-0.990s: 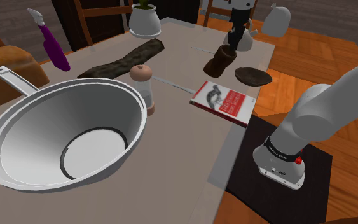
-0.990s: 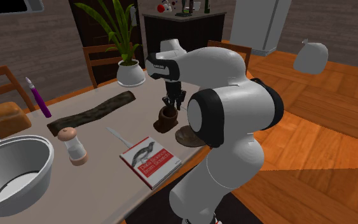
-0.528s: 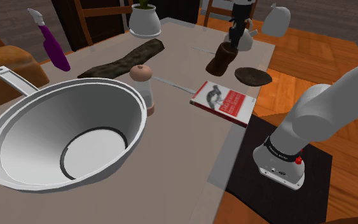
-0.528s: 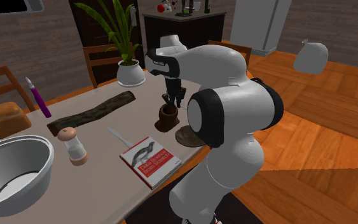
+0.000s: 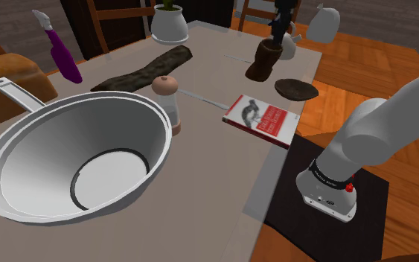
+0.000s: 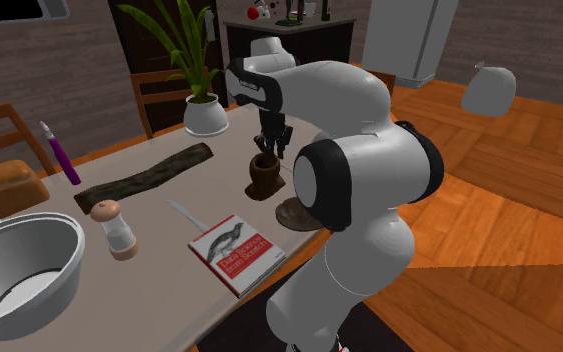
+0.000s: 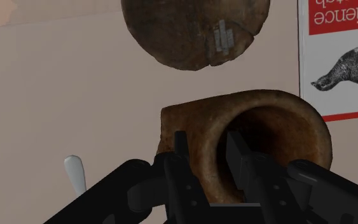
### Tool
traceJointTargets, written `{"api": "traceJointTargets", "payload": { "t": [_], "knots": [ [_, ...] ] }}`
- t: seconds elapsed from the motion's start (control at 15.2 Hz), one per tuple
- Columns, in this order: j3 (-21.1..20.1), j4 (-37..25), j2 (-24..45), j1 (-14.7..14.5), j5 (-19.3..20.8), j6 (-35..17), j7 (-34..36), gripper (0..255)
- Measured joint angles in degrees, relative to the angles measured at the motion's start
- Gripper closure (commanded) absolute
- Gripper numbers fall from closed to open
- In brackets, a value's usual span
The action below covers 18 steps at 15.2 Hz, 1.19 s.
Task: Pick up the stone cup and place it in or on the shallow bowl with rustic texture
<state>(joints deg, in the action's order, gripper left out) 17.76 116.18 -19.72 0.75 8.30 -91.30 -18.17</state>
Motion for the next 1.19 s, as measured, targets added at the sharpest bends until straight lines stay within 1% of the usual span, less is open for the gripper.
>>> {"api": "traceJointTargets", "payload": {
  "t": [0.79,0.99,1.19],
  "knots": [
    [-0.39,-10.20,1.47,-0.30,-0.52,8.76,-0.74,255],
    [-0.23,-9.10,-1.85,0.31,0.56,10.78,-1.55,255],
    [-0.05,-8.89,-5.91,1.12,1.94,14.37,-2.74,255]
  ]
}}
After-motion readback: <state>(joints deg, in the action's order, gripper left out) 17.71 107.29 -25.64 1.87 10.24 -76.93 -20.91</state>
